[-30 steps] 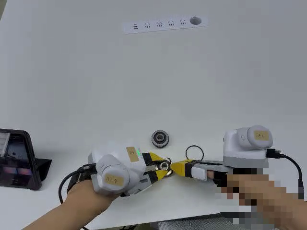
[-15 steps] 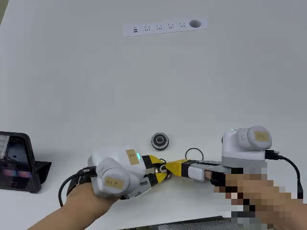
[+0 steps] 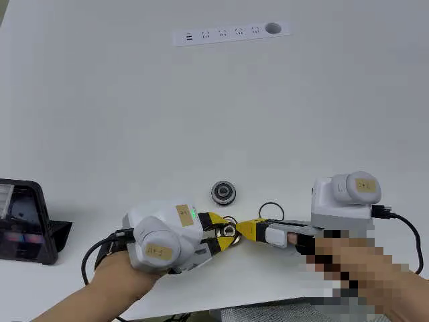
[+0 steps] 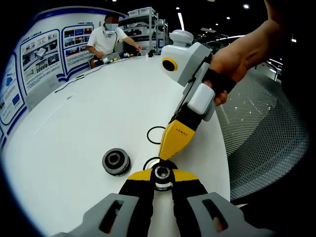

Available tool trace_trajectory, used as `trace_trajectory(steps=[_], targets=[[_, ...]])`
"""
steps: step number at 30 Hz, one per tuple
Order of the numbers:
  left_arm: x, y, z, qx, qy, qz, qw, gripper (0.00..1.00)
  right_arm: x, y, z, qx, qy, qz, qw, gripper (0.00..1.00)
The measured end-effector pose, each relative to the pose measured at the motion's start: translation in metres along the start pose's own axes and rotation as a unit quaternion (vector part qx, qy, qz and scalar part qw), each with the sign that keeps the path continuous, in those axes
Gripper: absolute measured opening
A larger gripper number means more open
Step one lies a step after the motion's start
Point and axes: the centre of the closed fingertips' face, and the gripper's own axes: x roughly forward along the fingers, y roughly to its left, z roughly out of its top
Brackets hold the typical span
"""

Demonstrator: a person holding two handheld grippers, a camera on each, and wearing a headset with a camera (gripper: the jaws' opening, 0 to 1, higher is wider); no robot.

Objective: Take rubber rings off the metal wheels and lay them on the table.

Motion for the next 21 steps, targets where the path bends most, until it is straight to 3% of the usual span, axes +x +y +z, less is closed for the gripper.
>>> trace_trajectory(steps=[10, 21], targets=[[-0.006, 0.001, 0.004, 0.007, -0.014, 0.006, 0.9999, 0.22, -0.002, -0.004, -0.002, 0.002, 0.000, -0.005, 1.0000, 0.02], [-0.011, 0.004, -0.001, 0.002, -0.016, 0.018, 0.9997, 0.32, -0.003, 0.000, -0.001, 0.002, -0.002, -0.001, 1.0000, 0.02]])
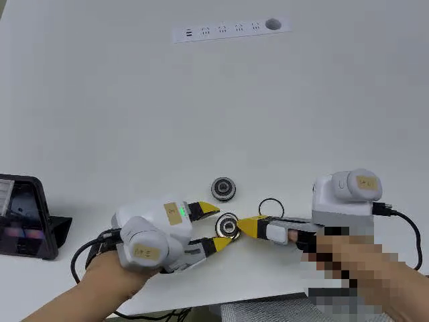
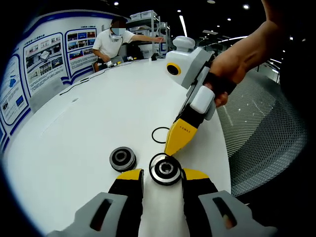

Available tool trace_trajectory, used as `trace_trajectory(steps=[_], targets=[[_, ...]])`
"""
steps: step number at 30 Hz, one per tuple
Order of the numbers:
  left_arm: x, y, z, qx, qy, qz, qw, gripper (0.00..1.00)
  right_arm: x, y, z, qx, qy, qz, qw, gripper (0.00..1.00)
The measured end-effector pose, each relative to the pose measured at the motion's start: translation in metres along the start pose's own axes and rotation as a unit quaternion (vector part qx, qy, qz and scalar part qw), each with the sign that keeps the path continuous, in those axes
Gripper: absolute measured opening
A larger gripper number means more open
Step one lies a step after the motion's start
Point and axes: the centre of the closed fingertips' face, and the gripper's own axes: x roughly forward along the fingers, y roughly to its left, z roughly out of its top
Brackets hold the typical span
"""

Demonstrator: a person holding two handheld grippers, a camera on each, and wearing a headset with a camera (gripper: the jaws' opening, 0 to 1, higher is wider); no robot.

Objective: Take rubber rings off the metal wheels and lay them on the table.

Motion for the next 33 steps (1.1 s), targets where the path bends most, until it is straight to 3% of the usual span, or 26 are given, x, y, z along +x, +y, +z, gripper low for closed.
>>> trace_trajectory(steps=[19, 33], targets=[[-0.007, 0.002, -0.013, -0.013, 0.008, 0.011, 0.9998, 0.43, -0.006, 0.014, 0.006, 0.007, -0.017, 0.017, 0.9997, 0.02], [-0.010, 0.006, -0.015, -0.020, 0.008, 0.022, 0.9995, 0.51, -0.036, -0.014, 0.024, 0.026, -0.060, -0.016, 0.9977, 0.02]])
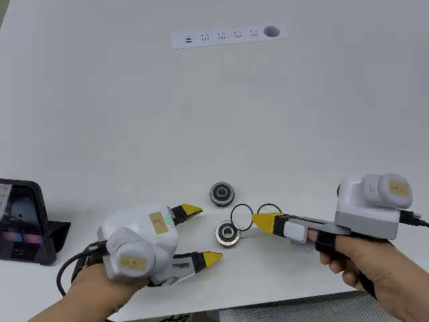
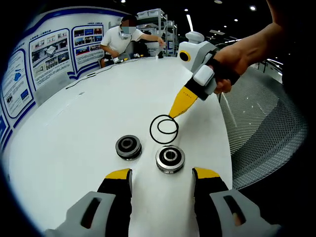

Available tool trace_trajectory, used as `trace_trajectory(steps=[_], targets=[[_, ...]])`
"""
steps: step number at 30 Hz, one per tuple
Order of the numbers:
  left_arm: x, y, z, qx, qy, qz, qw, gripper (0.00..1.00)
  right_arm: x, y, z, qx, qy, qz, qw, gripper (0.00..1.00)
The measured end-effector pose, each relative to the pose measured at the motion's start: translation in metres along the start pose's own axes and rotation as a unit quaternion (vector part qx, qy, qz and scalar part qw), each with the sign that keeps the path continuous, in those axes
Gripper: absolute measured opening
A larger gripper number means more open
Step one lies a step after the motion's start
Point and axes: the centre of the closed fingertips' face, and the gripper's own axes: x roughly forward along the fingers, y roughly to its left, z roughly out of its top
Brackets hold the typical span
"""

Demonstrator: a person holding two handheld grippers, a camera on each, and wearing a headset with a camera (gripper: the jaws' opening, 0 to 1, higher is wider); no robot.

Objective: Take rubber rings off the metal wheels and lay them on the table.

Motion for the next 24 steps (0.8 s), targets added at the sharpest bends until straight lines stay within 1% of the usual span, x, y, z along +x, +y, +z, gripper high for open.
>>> trace_trajectory(steps=[5, 11, 19, 22, 24], targets=[[-0.001, 0.001, -0.002, -0.005, 0.003, 0.003, 1.0000, 0.54, -0.008, -0.014, 0.005, 0.007, -0.012, -0.018, 0.9997, 0.02], [-0.001, 0.002, -0.003, -0.008, 0.005, 0.005, 0.9999, 0.54, -0.013, -0.030, 0.005, 0.013, -0.013, -0.038, 0.9991, 0.02], [-0.001, 0.002, -0.004, -0.008, 0.007, 0.004, 0.9999, 0.54, -0.014, -0.043, 0.002, 0.012, -0.008, -0.057, 0.9983, 0.02], [-0.002, 0.002, -0.004, -0.008, 0.007, 0.004, 0.9999, 0.53, -0.014, -0.046, 0.002, 0.007, -0.007, -0.062, 0.9980, 0.05], [-0.002, 0.002, -0.004, -0.009, 0.008, 0.005, 0.9999, 0.53, -0.014, -0.049, 0.000, -0.001, -0.003, -0.072, 0.9974, 0.08]])
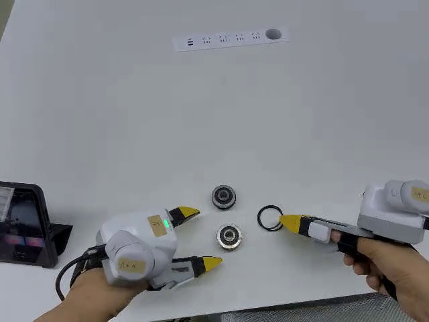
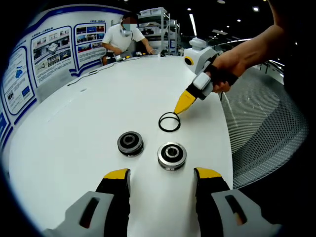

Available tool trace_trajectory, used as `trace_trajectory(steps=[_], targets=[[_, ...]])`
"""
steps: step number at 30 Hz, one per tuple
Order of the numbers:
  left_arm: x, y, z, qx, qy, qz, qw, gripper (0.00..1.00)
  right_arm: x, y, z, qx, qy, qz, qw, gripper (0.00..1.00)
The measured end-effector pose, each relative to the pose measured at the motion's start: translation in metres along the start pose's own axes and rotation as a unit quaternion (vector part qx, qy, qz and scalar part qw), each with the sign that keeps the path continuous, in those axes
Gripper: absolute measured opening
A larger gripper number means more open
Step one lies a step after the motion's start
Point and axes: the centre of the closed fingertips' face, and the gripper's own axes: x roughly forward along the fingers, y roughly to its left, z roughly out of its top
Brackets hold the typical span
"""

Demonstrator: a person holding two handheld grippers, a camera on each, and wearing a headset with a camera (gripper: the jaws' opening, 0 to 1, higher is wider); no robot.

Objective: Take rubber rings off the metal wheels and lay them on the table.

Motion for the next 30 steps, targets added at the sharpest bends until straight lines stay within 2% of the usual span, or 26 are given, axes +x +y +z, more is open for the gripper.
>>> trace_trajectory(steps=[9, 14, 24, 30], targets=[[-0.001, 0.001, 0.000, -0.001, 0.001, 0.001, 1.0000, 0.52, -0.005, 0.000, -0.004, -0.023, 0.008, -0.014, 0.9996, 0.11], [-0.001, 0.003, 0.000, 0.000, 0.000, 0.003, 1.0000, 0.51, -0.006, 0.001, 0.002, -0.019, -0.002, -0.010, 0.9998, 0.12], [-0.002, 0.025, 0.016, -0.020, -0.020, 0.030, 0.9991, 0.45, 0.009, 0.020, 0.017, -0.025, -0.009, 0.017, 0.9995, 0.12], [0.001, 0.035, 0.021, -0.030, -0.021, 0.036, 0.9987, 0.40, 0.020, 0.034, 0.021, -0.033, -0.004, 0.032, 0.9989, 0.12]])
